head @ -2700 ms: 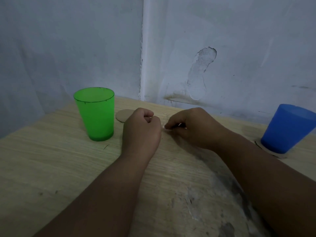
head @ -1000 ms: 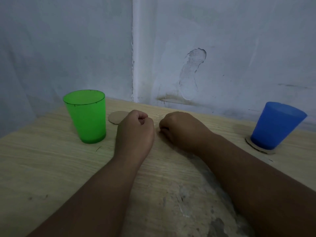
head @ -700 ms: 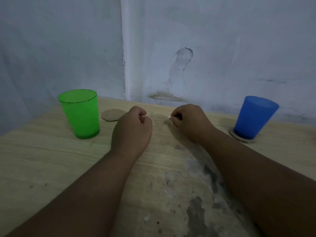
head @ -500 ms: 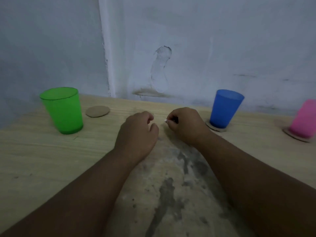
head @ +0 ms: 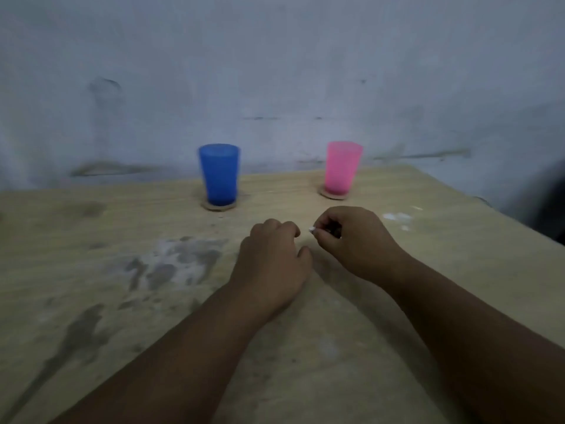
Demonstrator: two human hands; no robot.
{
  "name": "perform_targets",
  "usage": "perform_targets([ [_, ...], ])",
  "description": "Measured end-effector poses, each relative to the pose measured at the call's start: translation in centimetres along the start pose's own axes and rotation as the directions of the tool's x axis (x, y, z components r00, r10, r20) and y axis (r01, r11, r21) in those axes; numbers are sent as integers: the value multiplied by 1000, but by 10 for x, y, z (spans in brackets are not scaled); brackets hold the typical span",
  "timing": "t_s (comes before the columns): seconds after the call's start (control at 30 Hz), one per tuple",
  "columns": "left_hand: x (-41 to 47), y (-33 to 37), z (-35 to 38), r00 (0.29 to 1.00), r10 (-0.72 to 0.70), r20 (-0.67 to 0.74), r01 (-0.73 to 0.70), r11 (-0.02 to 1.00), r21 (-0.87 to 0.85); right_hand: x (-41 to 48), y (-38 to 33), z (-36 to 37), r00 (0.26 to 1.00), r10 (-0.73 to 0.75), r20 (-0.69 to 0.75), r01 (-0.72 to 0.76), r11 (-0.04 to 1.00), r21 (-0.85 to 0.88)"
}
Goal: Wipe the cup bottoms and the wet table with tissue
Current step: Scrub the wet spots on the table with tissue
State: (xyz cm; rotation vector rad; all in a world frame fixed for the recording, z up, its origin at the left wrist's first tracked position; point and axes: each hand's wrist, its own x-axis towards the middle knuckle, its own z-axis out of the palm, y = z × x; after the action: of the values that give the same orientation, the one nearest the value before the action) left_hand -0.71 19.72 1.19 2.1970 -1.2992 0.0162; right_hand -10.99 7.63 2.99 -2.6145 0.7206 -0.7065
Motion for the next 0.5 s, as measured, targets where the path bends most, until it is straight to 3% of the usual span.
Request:
perform_targets([
  [0.17, 0, 110, 60, 977, 193, 95, -186, 980, -73, -66, 86, -72, 974, 184, -129, -190, 981, -39],
  [0.3, -7, 191, 105, 925, 318, 208, -304, 948, -95, -122, 144, -119, 911, 321, -258, -350, 934, -75],
  [0.5, -30, 287, 166, 786, 455, 418, -471, 879, -72, -203, 201, -171, 774, 481, -412, -539, 842, -29],
])
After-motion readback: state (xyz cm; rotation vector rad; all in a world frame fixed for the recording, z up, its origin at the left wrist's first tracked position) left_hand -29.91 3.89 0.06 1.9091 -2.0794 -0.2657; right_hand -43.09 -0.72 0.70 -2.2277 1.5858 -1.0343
